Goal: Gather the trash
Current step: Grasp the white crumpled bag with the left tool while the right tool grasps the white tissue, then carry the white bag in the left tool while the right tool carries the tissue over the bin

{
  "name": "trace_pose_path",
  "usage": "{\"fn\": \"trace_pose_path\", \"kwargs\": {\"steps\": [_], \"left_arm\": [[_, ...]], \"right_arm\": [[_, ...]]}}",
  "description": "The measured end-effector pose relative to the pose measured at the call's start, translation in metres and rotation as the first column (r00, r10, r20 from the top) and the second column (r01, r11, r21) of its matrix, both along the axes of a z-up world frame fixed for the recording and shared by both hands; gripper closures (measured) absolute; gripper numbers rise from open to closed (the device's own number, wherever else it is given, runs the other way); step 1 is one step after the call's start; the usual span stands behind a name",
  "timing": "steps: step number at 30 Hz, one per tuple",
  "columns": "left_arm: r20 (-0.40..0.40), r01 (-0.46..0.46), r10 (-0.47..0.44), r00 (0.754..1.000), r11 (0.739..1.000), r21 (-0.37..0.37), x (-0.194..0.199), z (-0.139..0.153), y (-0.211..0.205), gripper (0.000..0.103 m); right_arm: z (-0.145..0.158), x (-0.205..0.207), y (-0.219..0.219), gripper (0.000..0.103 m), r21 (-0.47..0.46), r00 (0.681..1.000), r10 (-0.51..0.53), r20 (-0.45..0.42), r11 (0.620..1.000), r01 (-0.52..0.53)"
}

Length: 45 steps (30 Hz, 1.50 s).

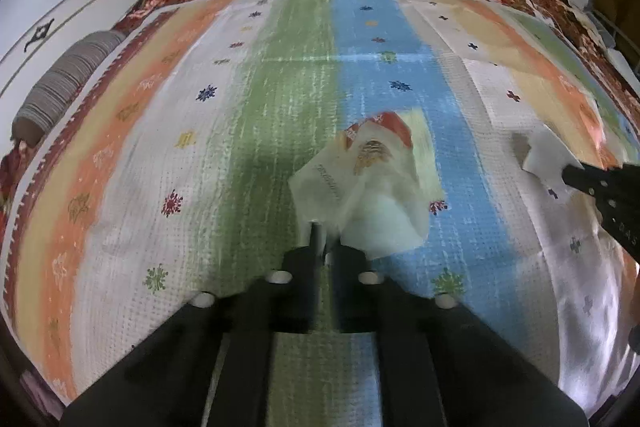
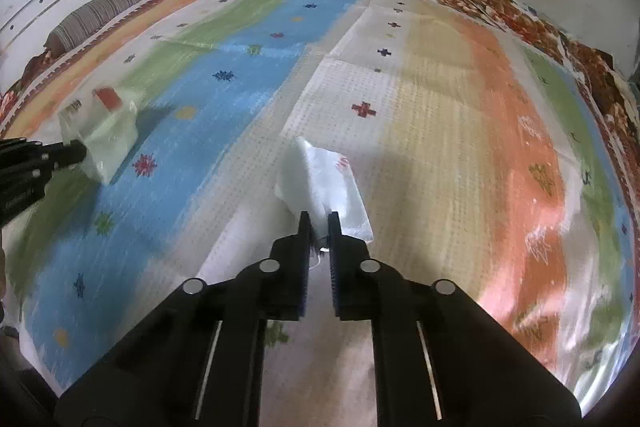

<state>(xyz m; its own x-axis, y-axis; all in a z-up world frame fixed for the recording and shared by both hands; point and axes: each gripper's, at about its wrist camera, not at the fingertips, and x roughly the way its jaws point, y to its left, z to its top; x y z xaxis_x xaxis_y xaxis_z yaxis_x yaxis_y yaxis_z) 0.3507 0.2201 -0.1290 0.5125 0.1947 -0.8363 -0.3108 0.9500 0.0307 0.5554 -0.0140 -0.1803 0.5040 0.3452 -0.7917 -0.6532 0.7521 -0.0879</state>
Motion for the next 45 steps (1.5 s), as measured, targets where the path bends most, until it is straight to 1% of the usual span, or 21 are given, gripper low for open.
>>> {"fn": "trace_pose_path", "kwargs": {"steps": [3, 6, 10, 12, 13, 14, 15, 16, 19, 21, 23, 25, 28, 33, 37, 38, 43, 45], "left_arm": [[0.023, 0.022, -0.022, 0.999, 1.000, 0.000, -0.004, 0.012, -0.003, 0.102], [0.046, 0.024, -0.022, 0.999, 0.999, -0.022, -0.012, 0.027, -0.005, 0.102], [0.054, 0.026, -0.025, 0.998, 0.999, -0.030, -0.025, 0.045, -0.015, 0.103], [0.056, 0.034, -0.032, 0.998, 0.999, -0.033, -0.037, 0.054, -0.025, 0.103], [0.057, 0.030, -0.028, 0.998, 0.999, -0.022, -0.041, 0.057, -0.028, 0.103], [0.064, 0.013, -0.013, 0.998, 1.000, 0.008, -0.047, 0.062, -0.033, 0.103], [0.068, 0.006, -0.007, 0.998, 1.000, 0.011, -0.050, 0.065, -0.034, 0.103], [0.075, -0.005, 0.005, 0.997, 1.000, -0.005, -0.055, 0.070, -0.036, 0.103], [0.088, -0.032, 0.037, 0.995, 0.998, -0.050, -0.068, 0.082, -0.042, 0.103], [0.098, -0.022, 0.029, 0.995, 0.997, -0.073, -0.074, 0.088, -0.048, 0.103], [0.113, -0.009, 0.019, 0.993, 0.996, -0.085, -0.083, 0.097, -0.057, 0.103], [0.120, 0.007, 0.006, 0.993, 0.994, -0.109, -0.092, 0.103, -0.066, 0.103], [0.123, 0.020, -0.003, 0.992, 0.991, -0.133, -0.104, 0.109, -0.078, 0.103], [0.140, 0.031, -0.007, 0.990, 0.985, -0.170, -0.120, 0.122, -0.088, 0.103], [0.152, 0.023, 0.020, 0.988, 0.962, -0.271, -0.132, 0.131, -0.092, 0.103], [0.156, 0.024, 0.021, 0.988, 0.960, -0.281, -0.136, 0.133, -0.094, 0.103], [0.164, 0.047, -0.002, 0.986, 0.962, -0.269, -0.155, 0.144, -0.112, 0.103], [0.164, 0.057, -0.012, 0.986, 0.962, -0.269, -0.161, 0.147, -0.117, 0.103]], "right_arm": [[0.006, -0.009, -0.008, 0.097, 0.003, 1.000, 0.004, -0.011, 1.000, -0.004], [0.019, -0.024, -0.015, 0.097, -0.021, 1.000, 0.020, 0.023, 1.000, -0.019], [0.032, -0.050, -0.024, 0.097, -0.051, 0.998, 0.037, 0.046, 0.998, -0.034], [0.037, -0.064, -0.025, 0.097, -0.086, 0.997, 0.053, 0.064, 0.995, -0.047], [0.041, -0.069, -0.026, 0.097, -0.089, 0.996, 0.056, 0.071, 0.995, -0.049], [0.045, -0.075, -0.027, 0.097, -0.092, 0.995, 0.062, 0.075, 0.994, -0.055], [0.050, -0.083, -0.028, 0.097, -0.097, 0.994, 0.070, 0.083, 0.993, -0.062], [0.055, -0.090, -0.030, 0.097, -0.098, 0.993, 0.073, 0.093, 0.993, -0.064], [0.070, -0.108, -0.042, 0.097, -0.068, 0.994, 0.061, 0.088, 0.996, -0.055], [0.078, -0.118, -0.050, 0.097, -0.041, 0.996, 0.046, 0.072, 0.998, -0.043], [0.085, -0.125, -0.061, 0.097, 0.015, 0.999, 0.023, 0.025, 1.000, -0.024], [0.092, -0.131, -0.070, 0.097, 0.045, 1.000, 0.001, 0.004, 0.999, -0.001], [0.103, -0.142, -0.084, 0.097, 0.078, 1.000, -0.019, -0.009, 0.997, 0.020], [0.113, -0.161, -0.102, 0.097, 0.094, 0.999, -0.030, -0.015, 0.995, 0.031], [0.123, -0.174, -0.115, 0.097, 0.118, 0.999, -0.039, -0.021, 0.992, 0.042], [0.125, -0.177, -0.118, 0.097, 0.125, 0.999, -0.041, -0.021, 0.991, 0.043], [0.137, -0.201, -0.128, 0.097, 0.136, 0.999, -0.037, -0.004, 0.990, 0.037], [0.144, -0.210, -0.133, 0.097, 0.163, 0.999, -0.030, -0.013, 0.986, 0.032]]}}
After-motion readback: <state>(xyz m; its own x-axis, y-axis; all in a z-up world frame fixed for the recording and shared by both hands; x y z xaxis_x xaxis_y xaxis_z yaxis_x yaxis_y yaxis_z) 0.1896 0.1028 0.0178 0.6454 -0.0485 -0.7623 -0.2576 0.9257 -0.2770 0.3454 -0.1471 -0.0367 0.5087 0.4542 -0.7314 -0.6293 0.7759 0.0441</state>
